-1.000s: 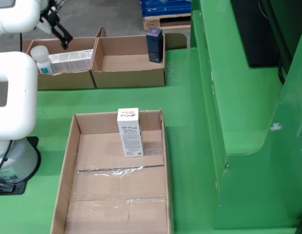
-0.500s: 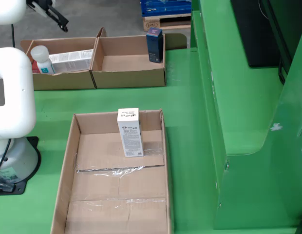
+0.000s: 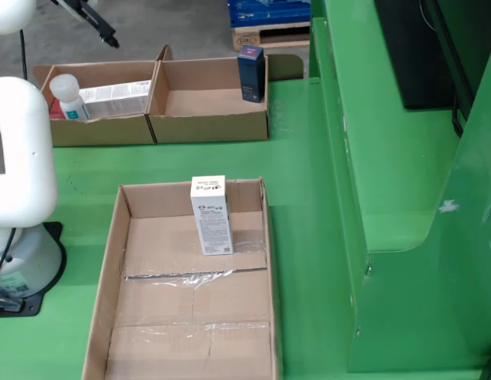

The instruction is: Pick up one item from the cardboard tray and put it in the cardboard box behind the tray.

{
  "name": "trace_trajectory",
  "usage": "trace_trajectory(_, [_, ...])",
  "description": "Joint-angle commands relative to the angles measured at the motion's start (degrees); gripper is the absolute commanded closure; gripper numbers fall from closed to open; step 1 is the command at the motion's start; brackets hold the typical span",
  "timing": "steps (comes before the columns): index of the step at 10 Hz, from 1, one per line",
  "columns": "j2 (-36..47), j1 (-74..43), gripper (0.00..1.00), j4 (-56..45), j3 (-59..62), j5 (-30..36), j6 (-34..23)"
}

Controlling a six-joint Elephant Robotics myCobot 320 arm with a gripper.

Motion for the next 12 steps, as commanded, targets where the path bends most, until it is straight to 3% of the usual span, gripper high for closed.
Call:
trace_trajectory(1, [8.1, -11.8, 0.00, -11.6, 1.3, 6.0, -1.3])
trace_trajectory(4, [8.8, -20.8, 0.00, -8.7, 1.3, 9.7, -6.1])
trace_trajectory(7, [10.7, -41.0, 0.00, -3.4, 1.3, 17.3, -14.9])
trace_trajectory(9, [13.7, -53.4, 0.00, -4.9, 1.3, 22.4, -18.0])
trace_trajectory(10, [13.7, -53.4, 0.00, -4.9, 1.3, 22.4, -18.0])
trace_trajectory(11, [15.2, -65.6, 0.00, -8.2, 1.3, 28.7, -21.6])
trace_trajectory(12, [15.2, -65.6, 0.00, -8.2, 1.3, 28.7, -21.6])
